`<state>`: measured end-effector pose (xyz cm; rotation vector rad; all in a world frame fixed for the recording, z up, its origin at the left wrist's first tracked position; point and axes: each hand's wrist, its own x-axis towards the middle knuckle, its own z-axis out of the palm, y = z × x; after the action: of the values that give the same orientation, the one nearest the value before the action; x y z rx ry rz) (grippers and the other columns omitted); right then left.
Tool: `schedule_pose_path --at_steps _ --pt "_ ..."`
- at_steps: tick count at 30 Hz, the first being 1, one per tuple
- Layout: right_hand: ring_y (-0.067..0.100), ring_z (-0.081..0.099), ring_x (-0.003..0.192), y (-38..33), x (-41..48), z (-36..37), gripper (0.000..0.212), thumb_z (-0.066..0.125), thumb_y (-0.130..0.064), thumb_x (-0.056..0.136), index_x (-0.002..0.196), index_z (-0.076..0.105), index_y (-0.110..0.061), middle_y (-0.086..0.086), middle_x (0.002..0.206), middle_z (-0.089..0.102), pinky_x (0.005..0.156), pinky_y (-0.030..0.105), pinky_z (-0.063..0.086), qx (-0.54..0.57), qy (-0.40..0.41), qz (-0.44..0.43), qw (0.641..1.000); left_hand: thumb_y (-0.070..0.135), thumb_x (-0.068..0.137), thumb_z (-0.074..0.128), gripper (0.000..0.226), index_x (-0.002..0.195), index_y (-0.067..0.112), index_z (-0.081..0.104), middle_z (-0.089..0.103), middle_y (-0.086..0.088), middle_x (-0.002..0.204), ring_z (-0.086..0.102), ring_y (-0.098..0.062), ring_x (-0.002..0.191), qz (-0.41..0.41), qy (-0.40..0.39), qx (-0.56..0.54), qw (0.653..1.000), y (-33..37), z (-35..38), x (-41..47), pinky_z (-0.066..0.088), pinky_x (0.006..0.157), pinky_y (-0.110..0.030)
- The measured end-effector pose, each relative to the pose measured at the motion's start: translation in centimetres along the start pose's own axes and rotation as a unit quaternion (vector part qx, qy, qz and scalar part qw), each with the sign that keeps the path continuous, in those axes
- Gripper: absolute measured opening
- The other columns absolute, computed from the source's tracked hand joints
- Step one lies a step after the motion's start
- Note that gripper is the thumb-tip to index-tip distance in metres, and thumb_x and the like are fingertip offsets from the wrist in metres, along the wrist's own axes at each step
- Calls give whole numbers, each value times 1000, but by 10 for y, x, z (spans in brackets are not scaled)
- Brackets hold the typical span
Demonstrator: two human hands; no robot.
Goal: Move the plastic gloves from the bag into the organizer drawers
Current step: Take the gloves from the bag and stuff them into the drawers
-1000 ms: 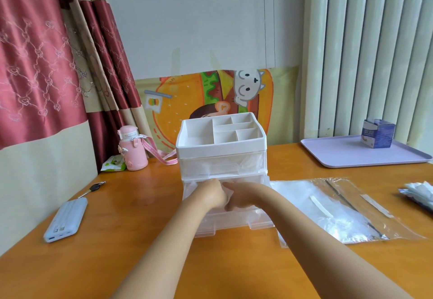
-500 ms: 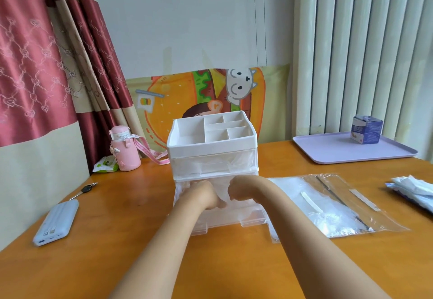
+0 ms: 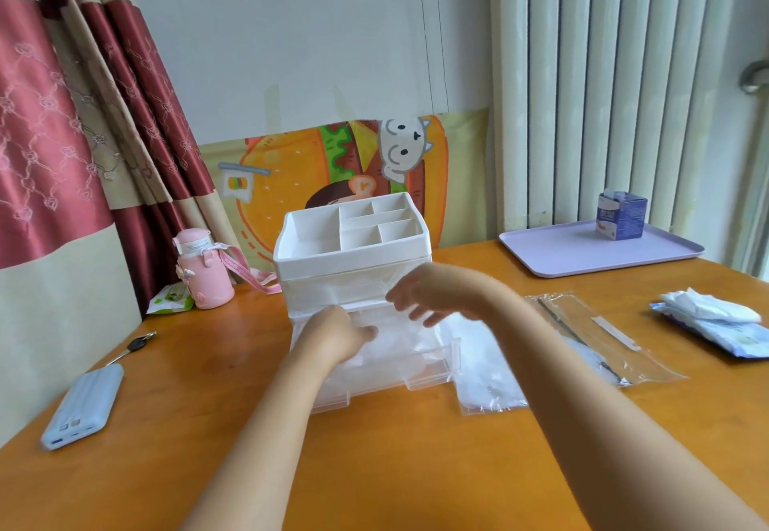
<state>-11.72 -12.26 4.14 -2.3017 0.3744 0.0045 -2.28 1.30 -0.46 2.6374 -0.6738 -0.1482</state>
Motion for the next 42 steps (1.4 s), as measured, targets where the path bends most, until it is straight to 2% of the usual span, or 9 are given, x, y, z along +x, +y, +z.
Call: schedule_pose_path --at_steps 3,6,8,11,19,23,30,39,42 --pt "20 69 88 17 -28 -32 21 56 -20 95 105 69 -5 7 96 72 79 29 57 101 61 -67 991 36 93 57 31 99 8 67 68 -6 98 62 -25 95 74 131 -15 989 19 2 -22 46 75 -30" --pt "15 64 57 49 -44 -59 34 60 -31 92 77 70 -3 7 65 68 61 23 55 52 182 -60 980 35 92 59 28 80 11 67 69 -2 82 62 -19 80 191 216 -120 950 53 10 -44 45 70 -26" --pt "14 53 43 74 -50 -73 43 60 -39 91 61 65 -9 6 52 59 53 23 46 -21 254 -37 966 35 91 61 34 66 12 59 59 2 64 55 -17 67 245 217 -157 932 77 21 -53 38 62 -27" --pt "12 45 37 115 -59 -92 48 56 -43 91 56 61 -12 0 39 50 49 24 37 -81 287 14 954 37 91 62 33 66 15 57 54 7 64 51 -11 66 302 164 -182 921 112 48 -59 36 61 -22" --pt "20 65 67 213 -59 -97 29 56 -30 93 91 68 -5 9 81 72 61 27 51 -104 169 203 959 34 93 56 23 107 18 63 57 5 121 54 -10 108 258 -12 -145 955 154 142 -31 36 84 -12" --pt "24 65 96 251 -54 -91 28 47 -6 91 106 71 -9 10 105 70 70 25 49 -115 199 224 947 42 95 51 51 138 15 46 39 1 148 36 -16 135 206 -45 -56 976 156 176 -10 24 113 -33" --pt "11 59 63 265 -45 -88 12 68 -15 84 94 73 -19 -1 77 65 43 12 39 -43 165 201 965 59 97 29 74 155 17 9 1 -6 162 -4 -29 148 137 -99 79 982 158 203 4 -6 115 -55" --pt "8 56 64 265 -30 -70 26 49 -5 90 101 71 -14 0 84 63 47 13 40 -78 158 195 965 60 98 20 72 155 18 7 -1 -6 162 -7 -26 149 141 -82 70 984 155 210 4 -8 115 -53" --pt "11 57 59 265 -31 -68 22 51 -12 92 96 72 -7 2 75 65 49 17 46 -65 176 189 964 77 72 -7 102 155 19 3 -1 -7 162 -5 -25 149 137 -79 51 986 156 209 3 -7 115 -52"
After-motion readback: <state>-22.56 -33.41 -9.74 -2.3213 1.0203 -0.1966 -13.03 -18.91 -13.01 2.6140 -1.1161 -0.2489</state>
